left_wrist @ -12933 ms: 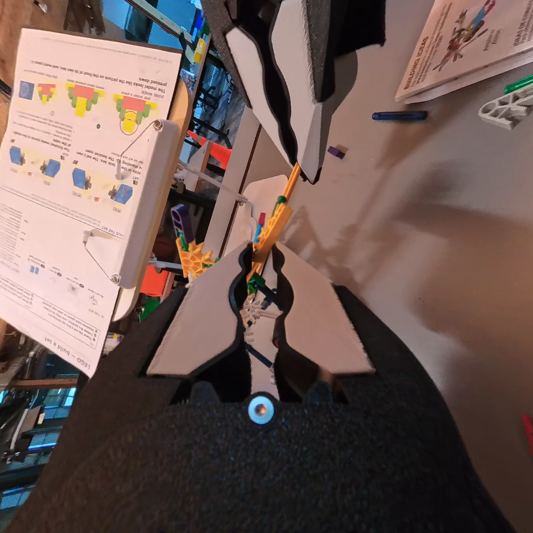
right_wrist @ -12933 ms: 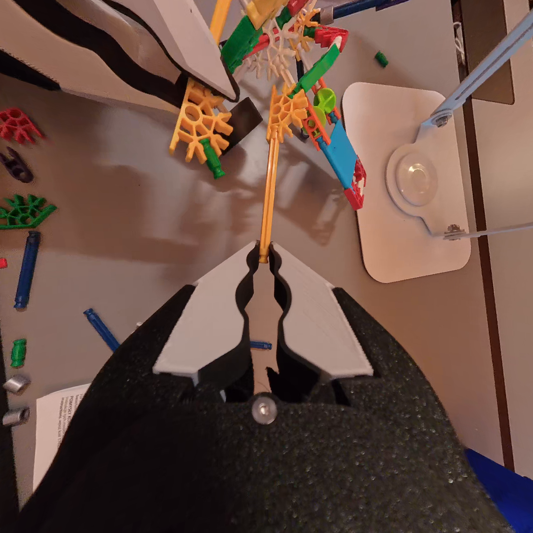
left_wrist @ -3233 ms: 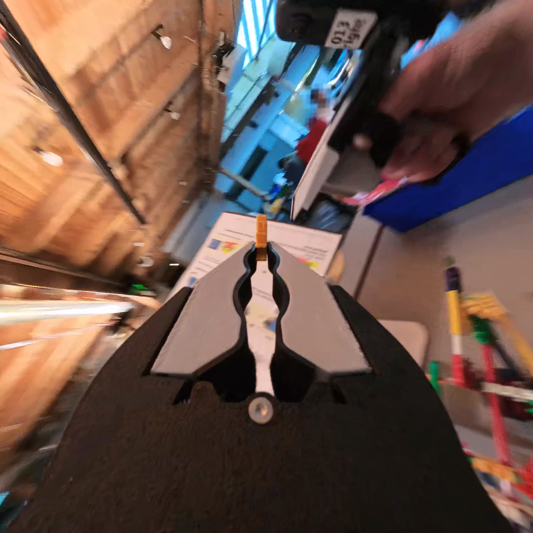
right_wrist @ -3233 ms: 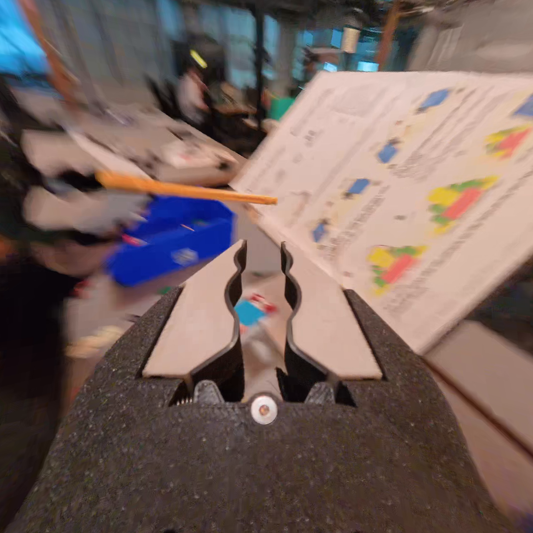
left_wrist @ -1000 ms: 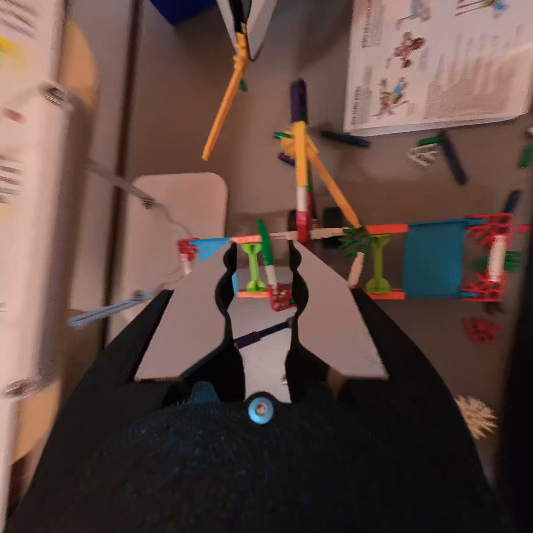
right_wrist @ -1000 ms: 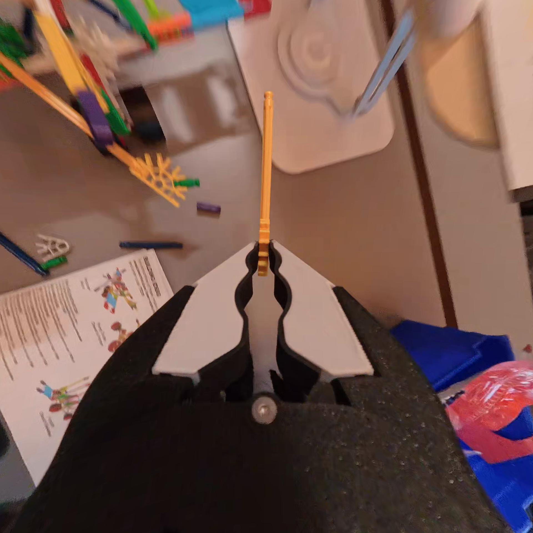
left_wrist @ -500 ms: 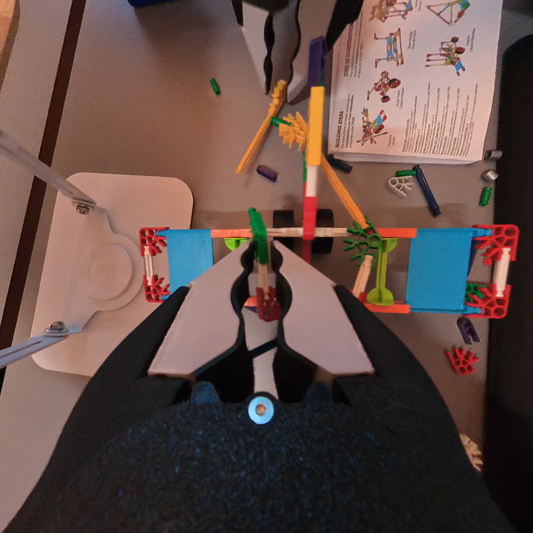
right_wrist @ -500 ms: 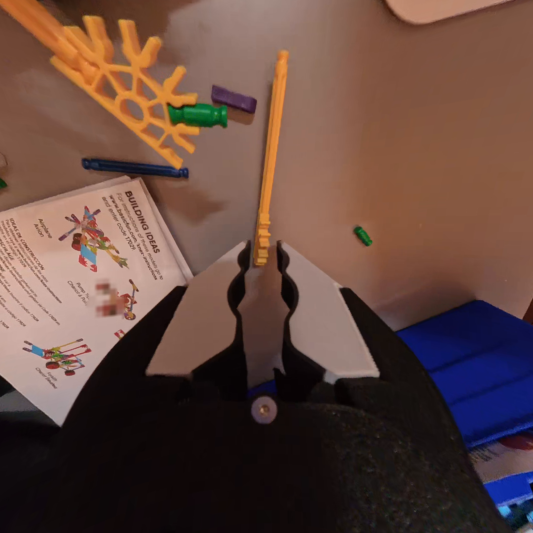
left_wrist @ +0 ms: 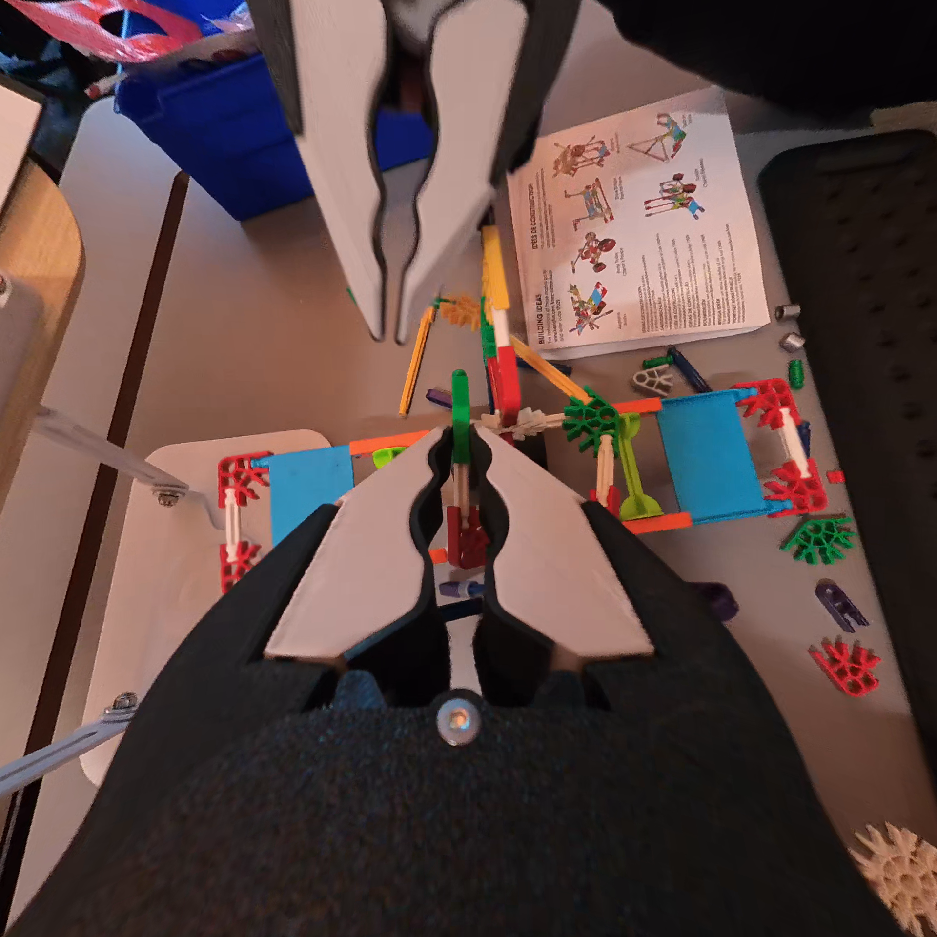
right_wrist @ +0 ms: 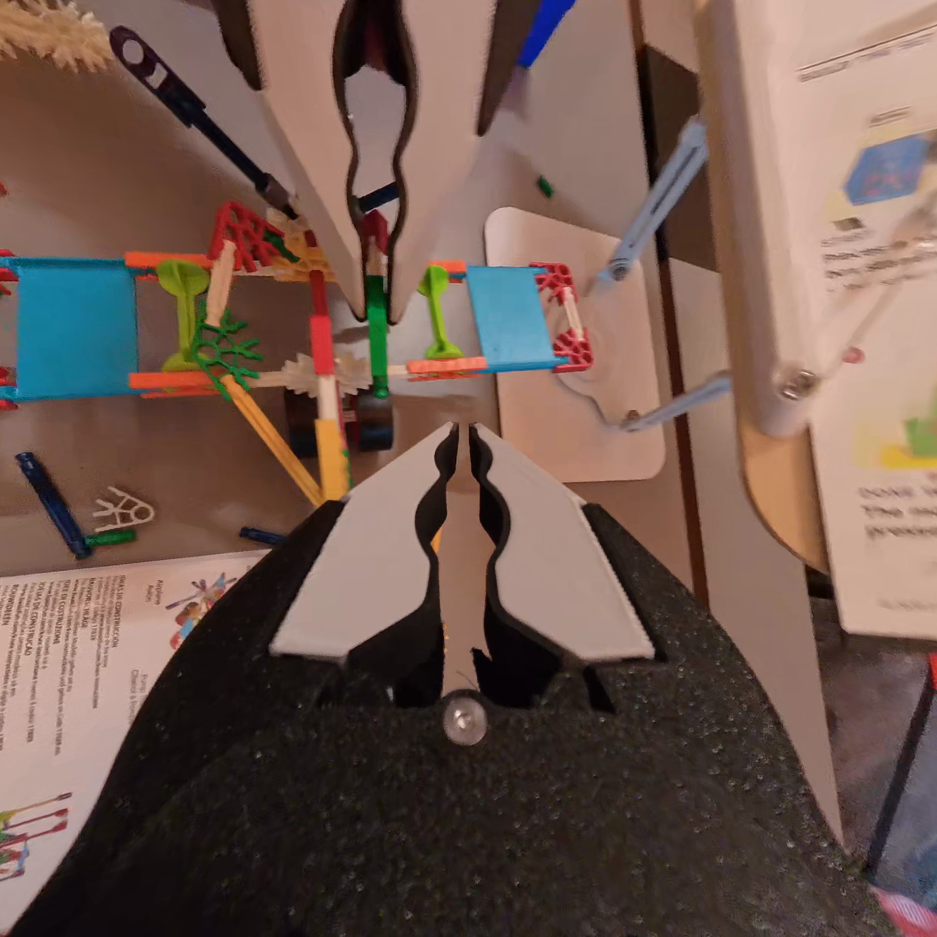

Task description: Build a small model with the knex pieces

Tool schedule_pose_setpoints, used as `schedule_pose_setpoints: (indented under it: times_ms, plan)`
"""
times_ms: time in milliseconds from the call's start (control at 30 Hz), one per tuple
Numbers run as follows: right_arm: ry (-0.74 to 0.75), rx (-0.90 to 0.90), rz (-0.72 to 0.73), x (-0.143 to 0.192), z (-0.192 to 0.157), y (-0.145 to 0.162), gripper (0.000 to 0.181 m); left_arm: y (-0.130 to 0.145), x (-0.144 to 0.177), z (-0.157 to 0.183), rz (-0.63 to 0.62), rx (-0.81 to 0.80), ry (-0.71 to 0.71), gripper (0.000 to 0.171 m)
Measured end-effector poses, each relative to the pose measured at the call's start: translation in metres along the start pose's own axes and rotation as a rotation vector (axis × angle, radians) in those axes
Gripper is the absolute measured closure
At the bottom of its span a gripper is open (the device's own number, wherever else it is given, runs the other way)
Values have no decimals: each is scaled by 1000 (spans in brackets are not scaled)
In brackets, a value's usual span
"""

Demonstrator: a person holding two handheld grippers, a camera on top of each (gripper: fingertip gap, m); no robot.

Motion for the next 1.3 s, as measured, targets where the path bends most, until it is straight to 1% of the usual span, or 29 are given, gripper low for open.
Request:
schedule_pose_setpoints:
  times_ms: [100, 167, 267, 367, 467, 533, 733, 867, 933, 967, 1033, 1100, 1133, 1200, 1300]
  plan:
    - [-77, 11, 9, -16, -9, -4, 177, -1, -1, 0, 29, 1, -2, 167]
    - [-130, -24, 29, -20, -11, -3, 181, -1, -1, 1, 35, 7, -8, 166]
    - [-140, -71, 61, -20, -8, 1, 179, -1, 0, -1, 59, 29, -12, 166]
    - [-137, -111, 92, -14, -3, 4, 171, 0, -1, -4, 70, 58, -42, 167]
    - [-116, -98, 84, -12, -2, 4, 172, -1, -2, -6, 85, 85, -56, 166]
    - [-102, -75, 73, -14, -3, 3, 179, -1, -2, -7, 88, 76, -78, 167]
    - [-86, -25, 19, -14, -5, -1, 180, -2, -2, -7, 100, 75, -77, 167]
    - [-129, -46, 36, -11, -6, -1, 168, -3, -3, -5, 103, 54, -83, 167]
    - [-135, -59, 45, -11, -6, -1, 165, -3, -2, -5, 109, 56, -88, 167]
    - [-137, -61, 40, -11, -6, -1, 161, -3, -2, -5, 105, 53, -92, 167]
    - [-109, -65, -10, -12, -4, 0, 143, -4, -4, -4, 98, 46, -96, 166]
    - [-97, -61, -39, -16, -4, 0, 147, -5, -6, -2, 101, 37, -83, 167]
    - [-89, -47, -35, -17, -5, -1, 159, -6, -6, -2, 103, 35, -102, 167]
    - [-73, -26, -10, -18, -5, -4, 174, -6, -7, -2, 98, 28, -118, 167]
    - [-55, -9, -16, -17, -2, -6, 176, -6, -5, -2, 113, 26, -132, 167]
Point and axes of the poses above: each gripper's, where its closed fingertips meet, x back along the fingers, y out of its underside, z = x × y across the jaws, the point moved 10 cm from there along x, back along the fingers, and after that the axes turned 14 degrees about x, right-handed, at the moved point
